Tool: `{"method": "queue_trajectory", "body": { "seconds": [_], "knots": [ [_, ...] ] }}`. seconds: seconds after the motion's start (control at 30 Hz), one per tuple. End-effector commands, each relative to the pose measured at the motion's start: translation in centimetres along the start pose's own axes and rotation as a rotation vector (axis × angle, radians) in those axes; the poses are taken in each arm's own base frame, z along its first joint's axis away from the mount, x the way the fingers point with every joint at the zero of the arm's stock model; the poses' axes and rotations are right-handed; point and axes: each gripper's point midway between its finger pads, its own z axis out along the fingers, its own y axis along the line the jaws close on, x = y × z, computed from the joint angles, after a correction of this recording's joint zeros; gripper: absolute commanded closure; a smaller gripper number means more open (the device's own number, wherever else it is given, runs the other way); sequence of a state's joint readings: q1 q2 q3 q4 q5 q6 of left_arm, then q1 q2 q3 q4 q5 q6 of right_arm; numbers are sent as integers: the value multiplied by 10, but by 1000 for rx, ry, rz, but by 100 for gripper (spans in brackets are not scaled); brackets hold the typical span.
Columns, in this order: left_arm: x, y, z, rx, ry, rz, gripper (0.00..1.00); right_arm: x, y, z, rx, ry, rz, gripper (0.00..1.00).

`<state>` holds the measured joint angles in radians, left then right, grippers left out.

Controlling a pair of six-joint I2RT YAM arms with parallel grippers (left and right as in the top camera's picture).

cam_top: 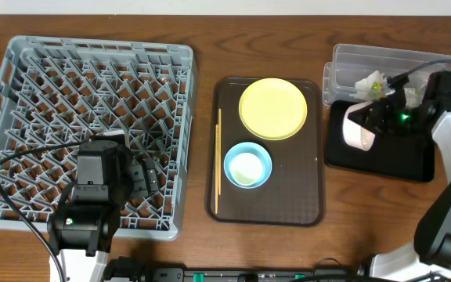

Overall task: Sort waste into correct bins and load items into the dishwasher
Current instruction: 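Carry pink bowl to black tray and tip rice out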

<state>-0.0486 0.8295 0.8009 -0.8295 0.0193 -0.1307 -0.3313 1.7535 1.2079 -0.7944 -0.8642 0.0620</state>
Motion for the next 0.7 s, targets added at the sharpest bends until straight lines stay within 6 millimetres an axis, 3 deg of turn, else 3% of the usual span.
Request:
{"method": "queue_trajectory", "body": {
  "seconds": [0.0,0.1,0.4,0.67],
  "knots": [
    [-5,-1,-4,0,-16,-3,9,-5,1,2,-108,0,3,99],
    [-5,-1,-4,0,-16,-4,9,-8,-10,4,-154,0,48,99],
    [-5,-1,-4,0,-16,-4,9,-19,-11,-4,-439,-27,139,99],
    [-5,-1,-4,0,-16,-3,9,-30,0,-34,-613,-94,160,99]
  ]
}}
